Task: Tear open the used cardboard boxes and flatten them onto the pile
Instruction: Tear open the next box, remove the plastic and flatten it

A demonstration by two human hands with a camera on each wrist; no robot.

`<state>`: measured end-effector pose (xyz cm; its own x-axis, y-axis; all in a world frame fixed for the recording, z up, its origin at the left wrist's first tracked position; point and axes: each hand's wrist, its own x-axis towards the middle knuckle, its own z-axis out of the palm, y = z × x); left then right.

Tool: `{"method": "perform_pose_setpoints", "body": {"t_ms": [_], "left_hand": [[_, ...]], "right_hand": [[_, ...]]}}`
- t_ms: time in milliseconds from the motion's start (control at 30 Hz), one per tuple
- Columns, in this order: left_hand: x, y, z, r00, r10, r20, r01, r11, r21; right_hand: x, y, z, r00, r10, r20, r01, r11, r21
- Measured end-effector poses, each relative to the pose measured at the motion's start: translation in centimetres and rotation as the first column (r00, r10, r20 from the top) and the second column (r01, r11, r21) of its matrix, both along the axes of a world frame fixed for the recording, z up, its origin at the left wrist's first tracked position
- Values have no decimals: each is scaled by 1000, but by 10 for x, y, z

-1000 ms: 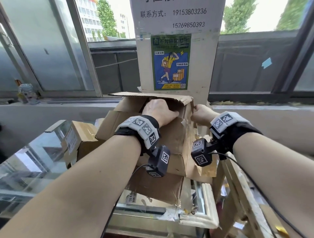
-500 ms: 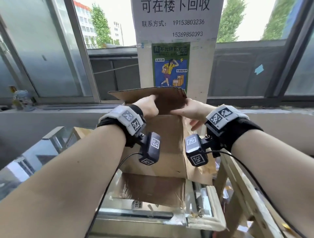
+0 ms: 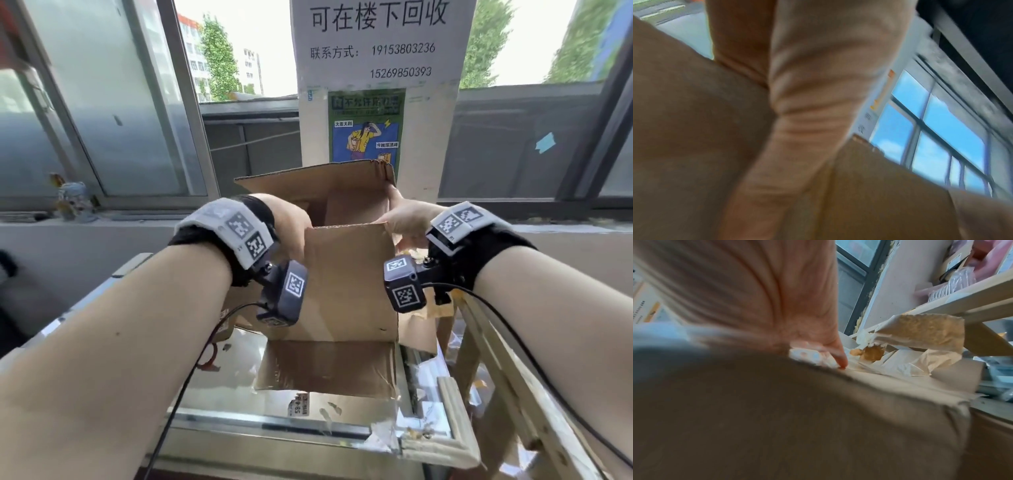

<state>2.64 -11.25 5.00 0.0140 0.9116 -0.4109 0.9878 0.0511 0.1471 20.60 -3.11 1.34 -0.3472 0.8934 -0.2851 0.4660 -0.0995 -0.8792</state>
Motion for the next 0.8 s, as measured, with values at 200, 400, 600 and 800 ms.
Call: {"method": "perform_pose_setpoints", "body": {"t_ms": [200,400,600,800], "left_hand": [[19,-1,-3,916,-59,-398,257,846,467],[55,-5,-23,813,-21,-582,432,692,578],[76,-10,-81,789,-77,-609,490,676,550],[78,-16,-133,869,-163,-467,398,791,465]], "right_hand": [[13,-1,25,993,59,-98,-30,961,274],[18,-6,38,965,0,261,-95,931,352],[20,-20,23,884,-44,465,-92,960,265],[4,-27,-30,872,-356,336,233,905,355]]}}
